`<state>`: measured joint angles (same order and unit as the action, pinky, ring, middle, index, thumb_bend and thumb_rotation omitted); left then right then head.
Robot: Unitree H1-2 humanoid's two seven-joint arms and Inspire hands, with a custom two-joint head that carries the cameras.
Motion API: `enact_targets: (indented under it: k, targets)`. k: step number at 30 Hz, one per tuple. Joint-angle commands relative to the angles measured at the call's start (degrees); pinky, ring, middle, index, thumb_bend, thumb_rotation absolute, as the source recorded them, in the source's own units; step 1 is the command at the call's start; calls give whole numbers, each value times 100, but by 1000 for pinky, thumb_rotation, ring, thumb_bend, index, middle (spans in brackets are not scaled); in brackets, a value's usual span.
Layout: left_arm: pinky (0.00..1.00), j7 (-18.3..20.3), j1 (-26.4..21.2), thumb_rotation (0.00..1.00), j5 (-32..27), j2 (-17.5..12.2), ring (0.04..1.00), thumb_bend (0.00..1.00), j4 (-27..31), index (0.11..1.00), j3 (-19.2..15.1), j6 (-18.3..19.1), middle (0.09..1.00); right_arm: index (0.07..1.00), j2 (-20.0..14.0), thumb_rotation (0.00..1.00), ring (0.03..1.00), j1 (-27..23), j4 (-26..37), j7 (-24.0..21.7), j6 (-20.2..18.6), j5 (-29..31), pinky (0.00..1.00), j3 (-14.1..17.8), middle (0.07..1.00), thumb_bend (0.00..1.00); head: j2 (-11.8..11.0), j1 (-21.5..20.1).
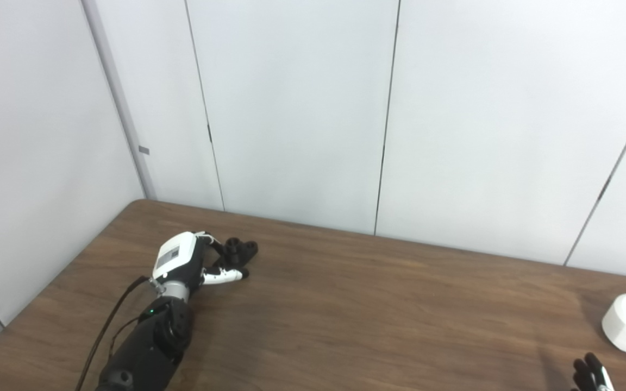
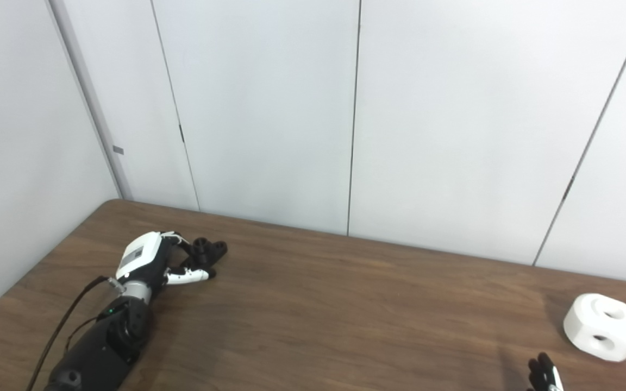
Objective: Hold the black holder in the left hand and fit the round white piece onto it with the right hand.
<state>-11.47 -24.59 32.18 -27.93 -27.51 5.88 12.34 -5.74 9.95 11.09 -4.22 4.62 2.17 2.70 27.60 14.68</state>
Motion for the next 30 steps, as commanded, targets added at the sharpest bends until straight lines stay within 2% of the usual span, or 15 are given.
enact_targets:
  k: [1, 4, 10, 11, 12, 14, 24, 30]
  targets:
    - [1000, 5, -67, 268, 94, -138, 955, 854, 70, 576, 40, 11, 875, 1000, 134, 1000, 1000, 402, -63, 31, -15, 21, 1000, -75, 989, 631, 4, 8]
    - [1000, -19, -69, 265, 79, -122, 951, 852, 41, 579, 39, -16, 871, 1000, 147, 1000, 1000, 407, -36, 33, -64, 47, 1000, -69, 989, 625, 4, 8]
    - [1000, -50, -88, 187, 83, -120, 943, 822, -26, 557, 73, -92, 860, 1000, 152, 1000, 1000, 415, -13, 53, -48, 0, 1000, -66, 981, 622, 34, 16]
    - [1000, -71, -91, 130, 78, -119, 943, 677, -51, 524, 74, -127, 858, 1000, 147, 1000, 1000, 412, -19, 44, -35, 9, 1000, -67, 981, 620, 34, 16]
    - [1000, -102, -97, 100, 84, -119, 938, 603, -93, 506, 83, -166, 852, 1000, 147, 1000, 1000, 410, -18, 36, -38, 25, 1000, -67, 981, 617, 34, 16]
    - [1000, -176, -105, 72, 118, -118, 928, 541, -162, 489, 108, -228, 838, 1000, 146, 1000, 1000, 411, -14, 40, -62, 22, 1000, -65, 978, 617, 34, 16]
    - [1000, -275, -141, 44, 102, -92, 907, 520, -308, 484, 223, -342, 790, 1000, 177, 1000, 1000, 398, -14, 20, -59, 202, 1000, -29, 980, 635, 150, -8]
    - [1000, -141, -143, 44, -11, -80, 905, 520, -188, 484, 184, -338, 786, 1000, 166, 1000, 1000, 365, -59, 38, -29, 202, 1000, -36, 979, 619, 168, -34]
